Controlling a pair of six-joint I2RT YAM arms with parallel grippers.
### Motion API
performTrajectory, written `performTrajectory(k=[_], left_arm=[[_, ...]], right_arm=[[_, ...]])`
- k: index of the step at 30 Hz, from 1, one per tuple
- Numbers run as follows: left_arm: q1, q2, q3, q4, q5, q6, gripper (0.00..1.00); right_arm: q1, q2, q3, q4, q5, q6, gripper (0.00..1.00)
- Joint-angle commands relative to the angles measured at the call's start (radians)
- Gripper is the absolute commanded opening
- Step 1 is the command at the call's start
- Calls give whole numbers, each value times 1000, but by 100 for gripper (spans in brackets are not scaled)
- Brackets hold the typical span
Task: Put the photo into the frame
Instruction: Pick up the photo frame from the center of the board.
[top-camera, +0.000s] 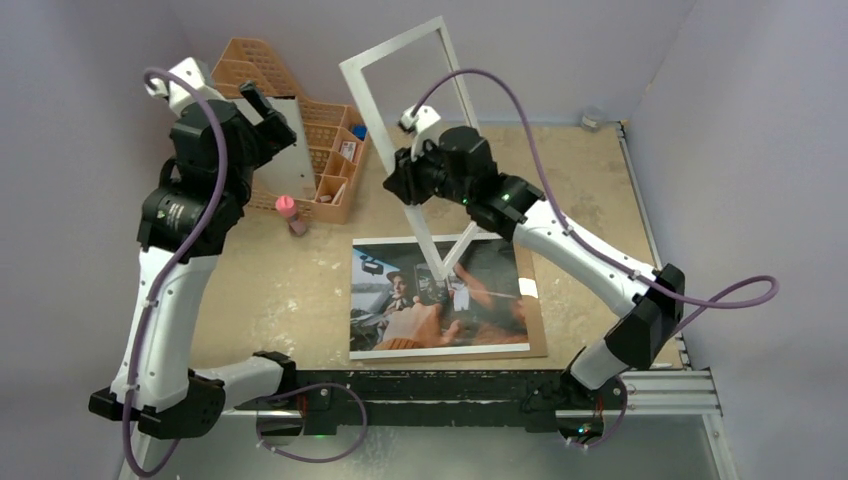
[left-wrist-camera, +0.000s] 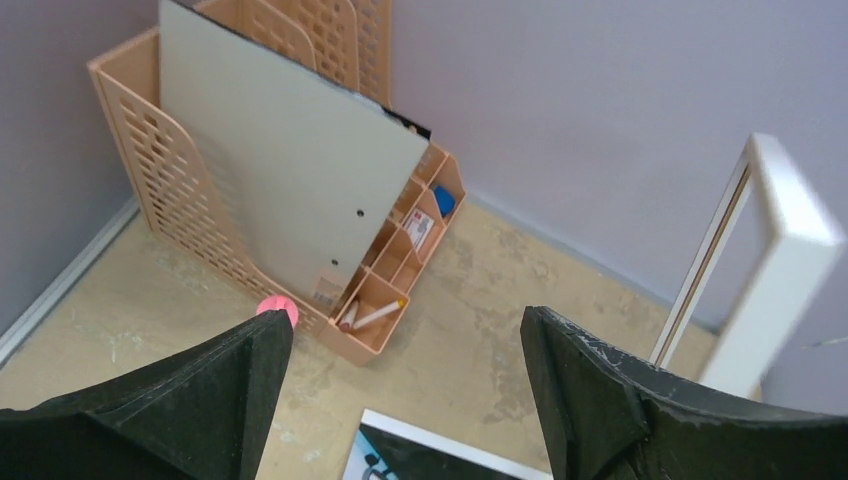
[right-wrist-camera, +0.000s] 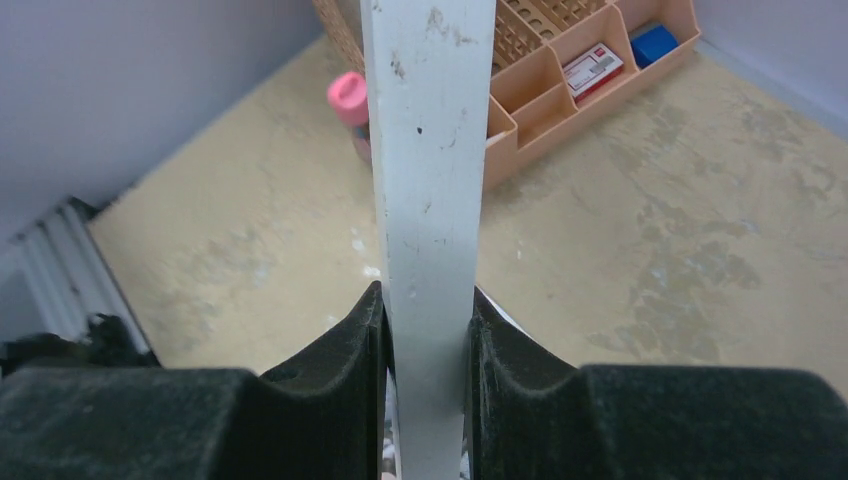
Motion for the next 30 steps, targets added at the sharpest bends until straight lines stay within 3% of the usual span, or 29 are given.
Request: performTrajectory(k=[1, 5, 12, 22, 30], left_arm=[[4, 8, -132, 64, 115, -38, 89], [7, 36, -333, 206, 298, -14, 91], [7, 204, -391, 288, 567, -13, 91], [7, 369, -387, 359, 729, 7, 90], [14, 442, -359, 363, 717, 28, 89]], right_arm=[[-113, -18, 89, 81, -206, 184, 0], [-226, -19, 87, 138, -405, 343, 0], [-384, -41, -5, 362, -682, 676, 0], [-461, 43, -28, 796, -873, 1133, 0], [-460, 139, 25, 965, -852, 1363, 0]])
